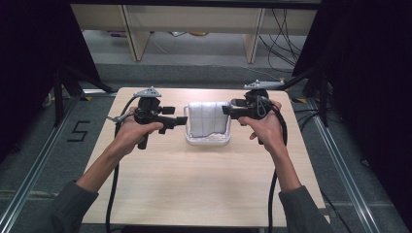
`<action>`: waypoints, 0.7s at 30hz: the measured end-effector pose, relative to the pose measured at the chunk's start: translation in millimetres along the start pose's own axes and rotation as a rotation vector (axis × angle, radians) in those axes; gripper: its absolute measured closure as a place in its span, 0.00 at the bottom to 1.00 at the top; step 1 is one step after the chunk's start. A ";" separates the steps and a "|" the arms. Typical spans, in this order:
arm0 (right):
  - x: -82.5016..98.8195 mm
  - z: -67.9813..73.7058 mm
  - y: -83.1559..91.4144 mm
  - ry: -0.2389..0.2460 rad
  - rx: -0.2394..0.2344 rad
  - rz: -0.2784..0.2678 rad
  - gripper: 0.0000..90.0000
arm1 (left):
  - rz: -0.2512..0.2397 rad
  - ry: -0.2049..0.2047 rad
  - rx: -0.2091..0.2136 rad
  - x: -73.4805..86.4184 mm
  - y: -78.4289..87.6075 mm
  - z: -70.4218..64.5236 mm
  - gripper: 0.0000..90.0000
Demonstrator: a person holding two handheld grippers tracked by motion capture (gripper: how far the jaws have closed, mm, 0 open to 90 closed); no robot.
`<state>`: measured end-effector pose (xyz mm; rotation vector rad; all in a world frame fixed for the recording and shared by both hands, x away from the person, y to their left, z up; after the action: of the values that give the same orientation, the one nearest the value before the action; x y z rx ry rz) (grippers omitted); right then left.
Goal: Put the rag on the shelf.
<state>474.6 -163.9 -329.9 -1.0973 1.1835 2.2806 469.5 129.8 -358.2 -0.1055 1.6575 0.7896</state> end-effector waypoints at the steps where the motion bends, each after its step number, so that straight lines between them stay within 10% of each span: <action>1: 1.0 1.3 0.3 0.006 -0.004 -0.002 0.42 | -0.001 0.001 0.007 1.3 0.4 -1.0 0.28; 21: 24.2 11.4 0.0 0.002 -0.024 -0.014 0.39 | -0.010 -0.016 0.016 12.6 12.7 -17.7 0.25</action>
<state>453.7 -155.9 -344.4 -1.1139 1.1487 2.2895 445.3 134.3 -363.4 -0.0960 1.6470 0.7680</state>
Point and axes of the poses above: each handheld gripper's, and its own axes: y roughly backward along the jaws, x roughly out of its underside, z roughly to its left, the point moved 2 cm from there along -y, roughly forward along the jaws, and after that the axes turned 14 degrees about -y, right-handed, at the moved point
